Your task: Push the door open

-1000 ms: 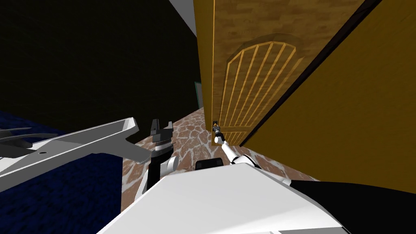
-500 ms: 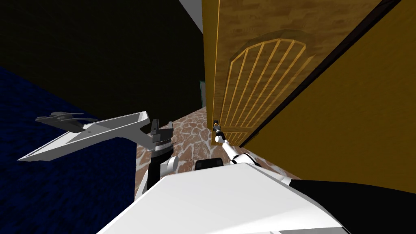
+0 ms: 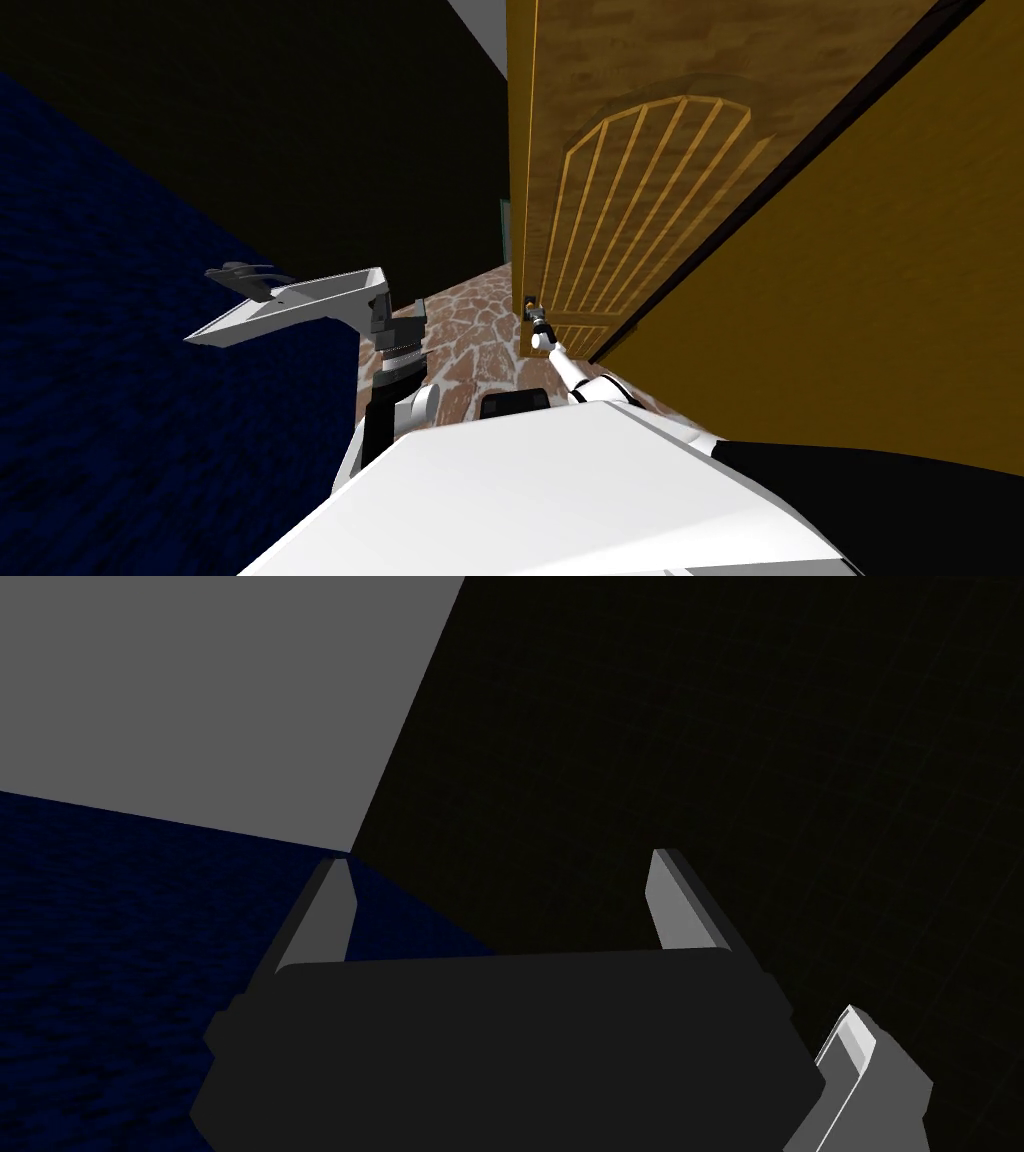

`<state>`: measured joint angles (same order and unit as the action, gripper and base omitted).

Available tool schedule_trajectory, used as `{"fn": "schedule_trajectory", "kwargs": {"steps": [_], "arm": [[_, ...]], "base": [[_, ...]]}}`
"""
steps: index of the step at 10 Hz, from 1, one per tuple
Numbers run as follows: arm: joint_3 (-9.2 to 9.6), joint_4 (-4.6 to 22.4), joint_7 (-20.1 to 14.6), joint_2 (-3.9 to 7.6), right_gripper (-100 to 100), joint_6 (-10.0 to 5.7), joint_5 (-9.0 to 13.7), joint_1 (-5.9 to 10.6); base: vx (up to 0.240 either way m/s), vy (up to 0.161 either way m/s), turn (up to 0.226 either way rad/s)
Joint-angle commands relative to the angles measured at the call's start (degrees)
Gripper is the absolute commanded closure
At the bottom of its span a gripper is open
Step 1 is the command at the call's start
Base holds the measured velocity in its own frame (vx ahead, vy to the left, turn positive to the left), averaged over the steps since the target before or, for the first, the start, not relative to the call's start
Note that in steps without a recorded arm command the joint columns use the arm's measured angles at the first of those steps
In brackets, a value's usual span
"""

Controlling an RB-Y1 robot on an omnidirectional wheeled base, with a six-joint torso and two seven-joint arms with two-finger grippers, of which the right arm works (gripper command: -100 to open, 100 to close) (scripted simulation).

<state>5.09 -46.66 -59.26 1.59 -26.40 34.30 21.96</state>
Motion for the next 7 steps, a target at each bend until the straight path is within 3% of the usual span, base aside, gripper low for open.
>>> {"fn": "schedule_trajectory", "kwargs": {"steps": [1, 7], "arm": [[-1.25, 1.01, -0.79, 1.01, 100, -0.76, -0.72, 0.29], [-2.43, 2.47, -2.38, 0.99, 100, -0.99, -2.78, 1.32]], "base": [[-0.155, -0.1, 0.189], [-0.132, -0.078, 0.133]]}}
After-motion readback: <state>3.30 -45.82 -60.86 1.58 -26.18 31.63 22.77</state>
